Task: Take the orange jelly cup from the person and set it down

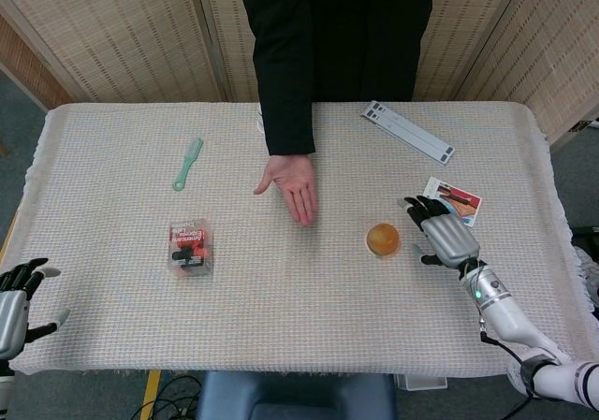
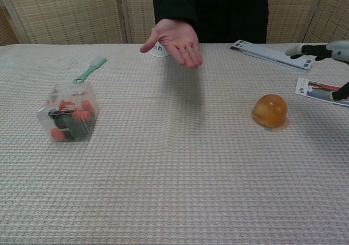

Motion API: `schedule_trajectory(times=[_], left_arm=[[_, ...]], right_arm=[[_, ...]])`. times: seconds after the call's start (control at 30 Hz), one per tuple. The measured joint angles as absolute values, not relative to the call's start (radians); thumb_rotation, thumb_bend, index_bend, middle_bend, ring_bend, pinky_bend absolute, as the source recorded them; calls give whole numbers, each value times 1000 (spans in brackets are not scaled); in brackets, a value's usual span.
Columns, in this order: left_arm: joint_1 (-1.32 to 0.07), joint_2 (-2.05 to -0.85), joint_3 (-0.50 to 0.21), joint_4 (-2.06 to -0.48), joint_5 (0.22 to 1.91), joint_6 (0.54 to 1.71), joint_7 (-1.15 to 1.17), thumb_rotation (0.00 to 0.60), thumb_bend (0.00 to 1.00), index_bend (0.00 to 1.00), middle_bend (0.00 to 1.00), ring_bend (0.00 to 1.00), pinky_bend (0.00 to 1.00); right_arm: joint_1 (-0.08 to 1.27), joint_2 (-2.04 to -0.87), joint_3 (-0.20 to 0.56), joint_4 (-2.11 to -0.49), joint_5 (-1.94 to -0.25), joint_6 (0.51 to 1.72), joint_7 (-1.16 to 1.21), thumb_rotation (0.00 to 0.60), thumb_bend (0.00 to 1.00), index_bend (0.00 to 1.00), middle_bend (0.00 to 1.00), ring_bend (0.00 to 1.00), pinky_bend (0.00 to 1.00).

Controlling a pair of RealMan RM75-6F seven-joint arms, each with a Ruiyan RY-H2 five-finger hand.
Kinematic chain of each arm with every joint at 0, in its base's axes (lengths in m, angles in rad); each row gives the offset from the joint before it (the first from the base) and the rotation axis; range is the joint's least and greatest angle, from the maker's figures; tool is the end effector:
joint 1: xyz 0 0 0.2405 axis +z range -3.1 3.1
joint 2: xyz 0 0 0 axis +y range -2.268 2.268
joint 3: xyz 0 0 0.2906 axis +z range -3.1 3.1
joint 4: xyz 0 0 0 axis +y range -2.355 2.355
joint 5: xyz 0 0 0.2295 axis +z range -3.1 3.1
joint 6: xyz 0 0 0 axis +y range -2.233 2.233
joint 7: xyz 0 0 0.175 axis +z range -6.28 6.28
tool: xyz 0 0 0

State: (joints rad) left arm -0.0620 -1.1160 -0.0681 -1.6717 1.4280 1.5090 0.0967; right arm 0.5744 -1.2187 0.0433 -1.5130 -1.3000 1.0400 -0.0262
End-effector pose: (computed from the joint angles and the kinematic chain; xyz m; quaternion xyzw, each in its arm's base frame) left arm -0.3498 0.2110 0.1624 -0.5690 -0.3876 -0.3694 0.6241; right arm -0.2782 -0.3694 0.0713 0.7174 -0.3930 0.3416 0.4629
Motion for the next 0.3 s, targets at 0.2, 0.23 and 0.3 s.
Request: schedule_trajectory(times=[0.2, 0.23, 0.3], left_arm=[[-66, -1129, -71, -1676, 1435, 1513, 110, 600, 220, 342, 228, 201, 239], [-67, -1130, -70, -1678, 1437, 1513, 114, 600, 220, 342, 228, 201, 239], [-70, -1132, -69, -1682, 1441, 1510, 121, 600, 220, 342, 228, 201, 239]], right_arm=[[399, -1166, 25, -1560, -1340, 1304, -11, 600, 424, 61, 171, 83, 239], [370, -1159, 21, -1567, -1346, 1339, -7, 600, 425, 61, 171, 83, 239], [310, -1144, 10, -1583, -1362, 1410, 0, 600, 424, 61, 171, 83, 239]])
